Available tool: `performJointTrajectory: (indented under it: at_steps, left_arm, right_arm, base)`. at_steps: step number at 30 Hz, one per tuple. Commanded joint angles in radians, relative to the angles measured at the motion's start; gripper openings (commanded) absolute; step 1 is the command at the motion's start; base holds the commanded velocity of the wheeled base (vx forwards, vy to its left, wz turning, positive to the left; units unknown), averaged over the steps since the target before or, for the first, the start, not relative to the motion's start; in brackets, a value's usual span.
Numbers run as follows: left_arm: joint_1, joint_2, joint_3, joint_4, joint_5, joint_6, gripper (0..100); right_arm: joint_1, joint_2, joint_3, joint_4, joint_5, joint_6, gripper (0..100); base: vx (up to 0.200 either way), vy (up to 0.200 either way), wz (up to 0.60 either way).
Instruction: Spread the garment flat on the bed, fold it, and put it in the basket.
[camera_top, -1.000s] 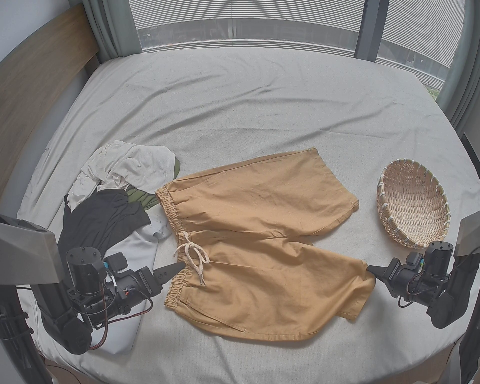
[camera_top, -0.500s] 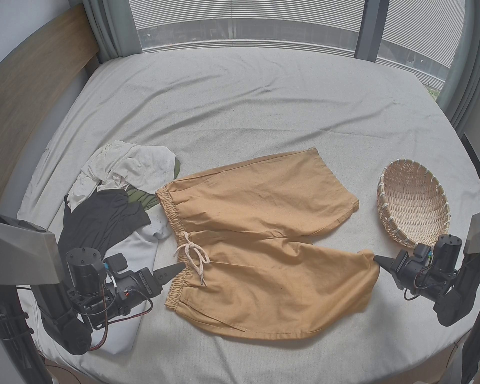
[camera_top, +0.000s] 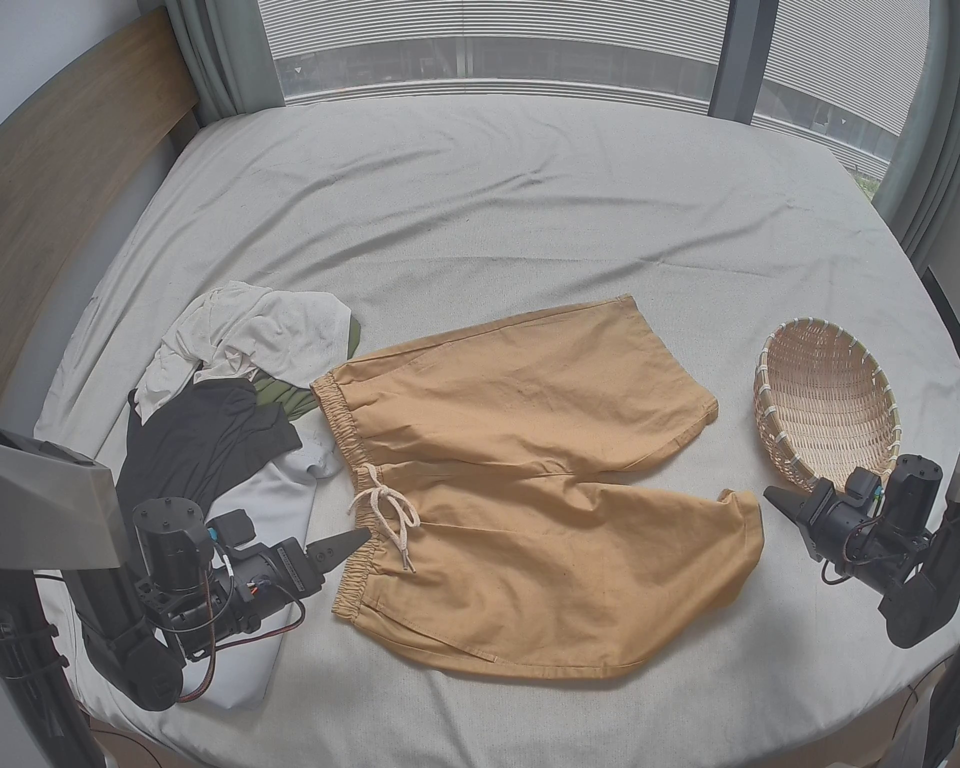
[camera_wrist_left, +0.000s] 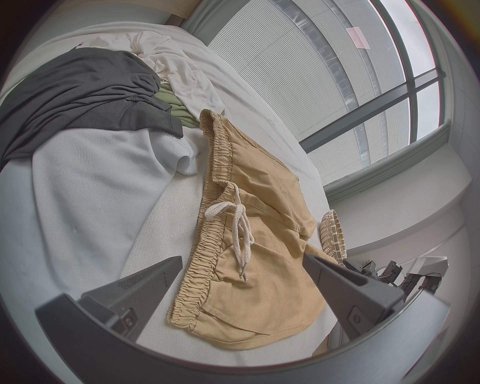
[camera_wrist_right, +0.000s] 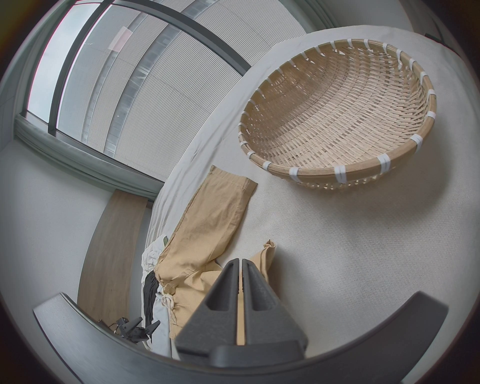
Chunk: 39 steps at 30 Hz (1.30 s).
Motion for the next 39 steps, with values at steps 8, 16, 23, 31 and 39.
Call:
performJointTrajectory:
  at_steps: [8, 16, 23, 31, 39]
  left_arm:
    - [0.0, 0.009, 0.001, -0.001, 0.0, 0.0, 100]
    - [0.0, 0.01, -0.001, -0.001, 0.0, 0.0, 100]
    - [-0.002, 0.016, -0.002, -0.001, 0.0, 0.0, 100]
    - [0.0, 0.029, -0.004, -0.002, 0.0, 0.0, 100]
    - [0.0, 0.032, -0.005, -0.002, 0.0, 0.001, 100]
  right_arm:
    - [-0.025, 0.09, -0.058, 0.001, -0.004, 0.002, 0]
    - [-0.024, 0.108, -0.094, 0.004, -0.001, 0.059, 100]
    - [0.01, 0.123, -0.13, 0.01, 0.005, 0.094, 100]
    - [0.058, 0.176, -0.185, 0.01, 0.002, 0.144, 100]
    - [0.072, 0.174, -0.186, 0.009, 0.0, 0.167, 0]
  base:
    - [0.0, 0.0, 0.0]
    - [0.0, 0.0, 0.0]
    - [0.0, 0.0, 0.0]
    - [0.0, 0.0, 0.0]
    - [0.0, 0.0, 0.0]
